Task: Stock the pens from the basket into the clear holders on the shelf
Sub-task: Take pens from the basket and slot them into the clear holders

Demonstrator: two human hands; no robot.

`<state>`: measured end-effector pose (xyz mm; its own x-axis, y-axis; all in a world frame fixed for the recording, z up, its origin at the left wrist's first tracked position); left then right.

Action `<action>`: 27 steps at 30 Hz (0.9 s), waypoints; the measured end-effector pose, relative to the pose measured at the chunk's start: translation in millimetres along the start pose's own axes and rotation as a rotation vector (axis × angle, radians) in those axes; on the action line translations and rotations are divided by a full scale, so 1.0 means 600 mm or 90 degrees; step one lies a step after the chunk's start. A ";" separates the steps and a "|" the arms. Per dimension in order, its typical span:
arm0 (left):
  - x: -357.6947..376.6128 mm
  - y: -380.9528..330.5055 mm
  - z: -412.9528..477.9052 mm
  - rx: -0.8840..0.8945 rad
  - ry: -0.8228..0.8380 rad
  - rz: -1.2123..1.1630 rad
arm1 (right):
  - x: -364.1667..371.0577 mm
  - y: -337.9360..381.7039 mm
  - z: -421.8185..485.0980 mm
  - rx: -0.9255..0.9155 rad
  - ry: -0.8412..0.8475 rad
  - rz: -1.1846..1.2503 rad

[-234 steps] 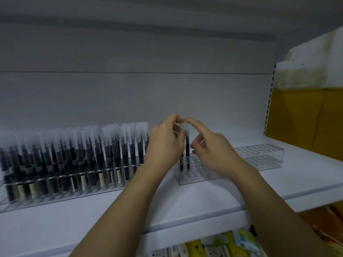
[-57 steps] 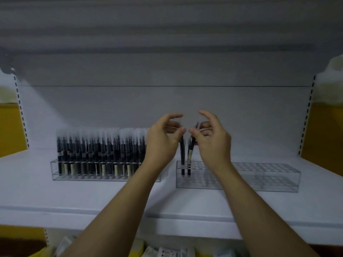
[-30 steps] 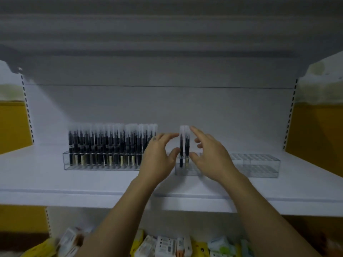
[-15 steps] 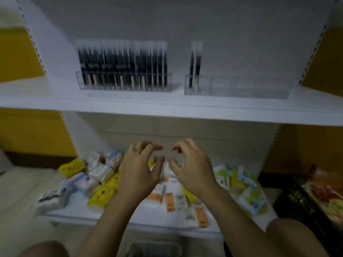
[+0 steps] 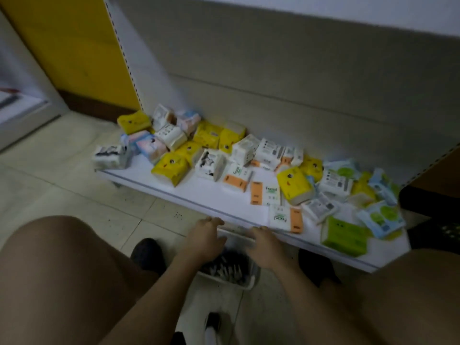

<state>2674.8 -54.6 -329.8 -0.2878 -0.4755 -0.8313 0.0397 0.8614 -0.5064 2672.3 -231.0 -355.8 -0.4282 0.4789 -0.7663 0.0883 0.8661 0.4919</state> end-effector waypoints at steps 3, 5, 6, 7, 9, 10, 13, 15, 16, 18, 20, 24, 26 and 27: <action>0.051 0.039 0.002 -0.068 0.099 0.003 | 0.063 -0.036 0.017 0.031 0.076 0.017; 0.083 0.066 0.010 -0.094 0.171 -0.010 | 0.098 -0.053 0.024 0.064 0.118 0.035; 0.099 0.081 0.015 -0.111 0.201 -0.024 | 0.115 -0.060 0.029 0.076 0.141 0.046; 0.111 0.092 0.020 -0.132 0.223 -0.030 | 0.131 -0.068 0.035 0.087 0.160 0.052; 0.137 0.118 0.033 -0.166 0.244 -0.019 | 0.157 -0.082 0.049 0.117 0.195 0.066; 0.151 0.129 0.040 -0.174 0.252 -0.015 | 0.165 -0.089 0.055 0.130 0.206 0.067; 0.201 0.154 0.061 -0.183 0.292 0.002 | 0.171 -0.103 0.069 0.164 0.226 0.063; 0.228 0.164 0.068 -0.178 0.336 0.013 | 0.173 -0.110 0.077 0.182 0.236 0.070; 0.241 0.169 0.070 -0.168 0.354 0.029 | 0.175 -0.112 0.082 0.190 0.238 0.069; 0.262 0.177 0.072 -0.151 0.374 0.075 | 0.179 -0.113 0.092 0.201 0.248 0.063; 0.275 0.185 0.075 -0.160 0.380 0.084 | 0.184 -0.108 0.105 0.199 0.253 0.053; 0.288 0.194 0.093 -0.187 0.397 0.033 | 0.205 -0.107 0.128 0.214 0.276 0.043; 0.289 0.195 0.099 -0.200 0.379 -0.006 | 0.215 -0.108 0.135 0.210 0.294 0.048; 0.290 0.197 0.100 -0.217 0.357 -0.036 | 0.221 -0.110 0.139 0.201 0.303 0.058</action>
<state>2686.9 -46.5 -548.2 -0.7387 -0.4360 -0.5140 -0.2686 0.8899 -0.3688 2684.6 -212.4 -524.4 -0.7570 0.4999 -0.4209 0.3767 0.8601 0.3441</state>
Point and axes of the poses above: each hand's wrist, its own z-axis towards the middle knuckle, its own x-axis out of the palm, y = z × x, the point moved 2 cm from there along z, towards the middle knuckle, and after that the axes turned 2 degrees about x, right-handed, at the moved point
